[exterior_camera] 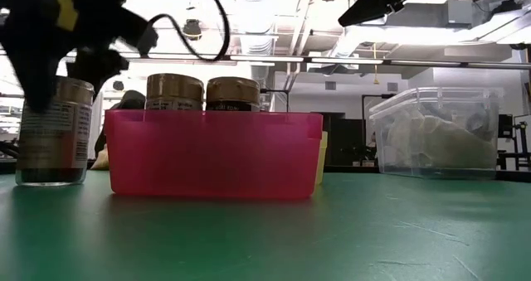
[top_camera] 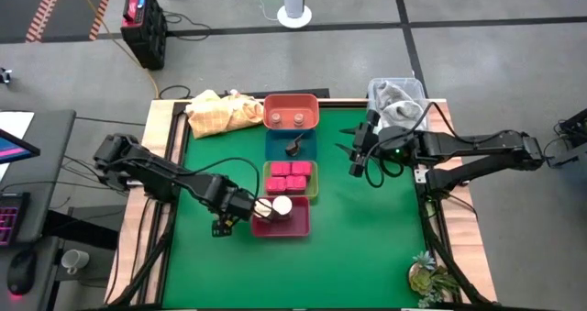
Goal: Sort spices by type
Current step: Put the brown seasoning can into the red bin, then return to Home Position
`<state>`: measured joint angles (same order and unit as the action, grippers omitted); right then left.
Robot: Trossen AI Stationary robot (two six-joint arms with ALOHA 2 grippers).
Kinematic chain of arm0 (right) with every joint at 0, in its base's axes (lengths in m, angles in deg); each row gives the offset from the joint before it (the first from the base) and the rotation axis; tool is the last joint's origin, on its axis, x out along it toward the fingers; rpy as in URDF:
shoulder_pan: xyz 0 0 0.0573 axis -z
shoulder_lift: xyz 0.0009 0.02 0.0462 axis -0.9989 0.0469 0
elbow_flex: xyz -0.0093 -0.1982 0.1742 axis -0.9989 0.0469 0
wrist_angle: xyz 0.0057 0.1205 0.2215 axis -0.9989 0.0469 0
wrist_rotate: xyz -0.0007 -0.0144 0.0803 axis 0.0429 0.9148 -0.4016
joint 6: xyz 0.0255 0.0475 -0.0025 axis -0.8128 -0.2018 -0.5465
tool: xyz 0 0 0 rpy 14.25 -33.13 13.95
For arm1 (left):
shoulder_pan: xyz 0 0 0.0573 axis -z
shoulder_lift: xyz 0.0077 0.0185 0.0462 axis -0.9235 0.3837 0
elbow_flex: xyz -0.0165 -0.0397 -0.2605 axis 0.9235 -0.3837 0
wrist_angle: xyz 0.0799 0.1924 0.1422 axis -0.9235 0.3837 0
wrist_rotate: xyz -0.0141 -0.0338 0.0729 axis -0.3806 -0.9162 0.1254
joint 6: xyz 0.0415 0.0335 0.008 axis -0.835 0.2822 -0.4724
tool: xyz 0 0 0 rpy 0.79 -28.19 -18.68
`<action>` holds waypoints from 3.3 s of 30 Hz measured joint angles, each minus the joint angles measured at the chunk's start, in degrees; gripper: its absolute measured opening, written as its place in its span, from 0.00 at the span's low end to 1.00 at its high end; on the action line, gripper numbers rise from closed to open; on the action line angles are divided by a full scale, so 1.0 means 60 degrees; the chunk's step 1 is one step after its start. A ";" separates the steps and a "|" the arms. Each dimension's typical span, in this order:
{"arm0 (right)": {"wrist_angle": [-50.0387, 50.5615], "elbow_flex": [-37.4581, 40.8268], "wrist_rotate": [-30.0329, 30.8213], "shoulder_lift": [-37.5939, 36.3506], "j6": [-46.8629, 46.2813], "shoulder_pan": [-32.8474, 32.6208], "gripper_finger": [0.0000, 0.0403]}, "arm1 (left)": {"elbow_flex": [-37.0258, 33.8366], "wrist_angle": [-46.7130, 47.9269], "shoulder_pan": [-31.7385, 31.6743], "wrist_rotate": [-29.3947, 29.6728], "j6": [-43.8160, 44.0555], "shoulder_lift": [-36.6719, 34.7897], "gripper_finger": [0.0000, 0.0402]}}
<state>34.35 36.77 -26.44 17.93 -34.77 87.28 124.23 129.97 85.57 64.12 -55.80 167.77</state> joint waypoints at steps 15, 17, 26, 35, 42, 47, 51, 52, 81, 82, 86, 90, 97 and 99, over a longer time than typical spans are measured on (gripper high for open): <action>0.0004 0.0000 0.0000 0.0000 0.0025 0.0018 0.53 | -0.0686 -0.0979 0.0000 -0.0592 -0.0374 0.0017 0.67; 0.0004 0.0000 0.0000 0.0000 0.0025 0.0018 0.53 | -0.0675 -0.0921 0.0000 -0.0639 -0.0574 0.0017 0.67; -0.0003 0.0000 0.0000 0.0000 0.0024 0.0018 0.53 | 0.1270 0.0027 -0.0274 -0.1499 -0.1215 0.0025 0.67; 0.0001 0.0000 0.0000 0.0000 0.0029 0.0018 0.53 | 0.3396 -0.1681 -0.0600 -0.2472 -0.1458 0.0014 0.67; -0.0006 0.0000 0.0000 0.0000 0.0025 0.0019 0.53 | 0.3546 -0.4690 -0.1099 -0.1365 -0.1875 0.0372 0.67; -0.0014 0.0004 0.0004 0.0000 0.0035 0.0029 0.53 | 0.4221 -0.4562 -0.1282 -0.1066 -0.3007 0.1372 0.67; 0.0097 0.0004 0.0109 0.0000 0.0127 0.0102 0.53 | 0.5156 -0.3736 -0.1319 -0.0899 -0.3968 0.2312 0.67; 0.0100 0.0004 0.0141 0.0000 0.0155 0.0106 0.53 | 0.5384 -0.3490 -0.1311 -0.0825 -0.4258 0.2551 0.67; 0.0292 0.0004 0.0277 -0.0004 0.0167 0.0219 0.53 | 0.6898 -0.1013 -0.0903 0.0822 -0.8304 0.5161 0.85; 0.0292 0.0004 0.0277 -0.0004 0.0163 0.0219 0.53 | 0.6898 -0.1068 -0.0903 0.0820 -0.8248 0.5163 0.86; 0.0366 0.0004 0.0272 -0.0081 -0.0065 0.0136 0.53 | 0.6982 -0.1088 -0.0900 0.0794 -0.7920 0.5108 0.87; 0.0449 0.0016 -0.0132 -0.0678 -0.0405 0.0117 0.53 | 0.7062 -0.1087 -0.0900 0.0560 -0.7341 0.4666 0.85; -0.0479 0.1553 -0.0278 -0.2461 -0.0060 0.0079 0.53 | 0.7070 -0.1225 -0.0914 0.0414 -0.6483 0.3786 0.82; -0.0514 0.1862 -0.0269 -0.3291 -0.0090 0.0167 0.53 | 0.7069 -0.1241 -0.0918 0.0426 -0.6353 0.3588 0.82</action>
<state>31.27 47.94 -28.06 -1.81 -35.31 88.28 166.64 122.53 80.06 66.68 -93.92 189.30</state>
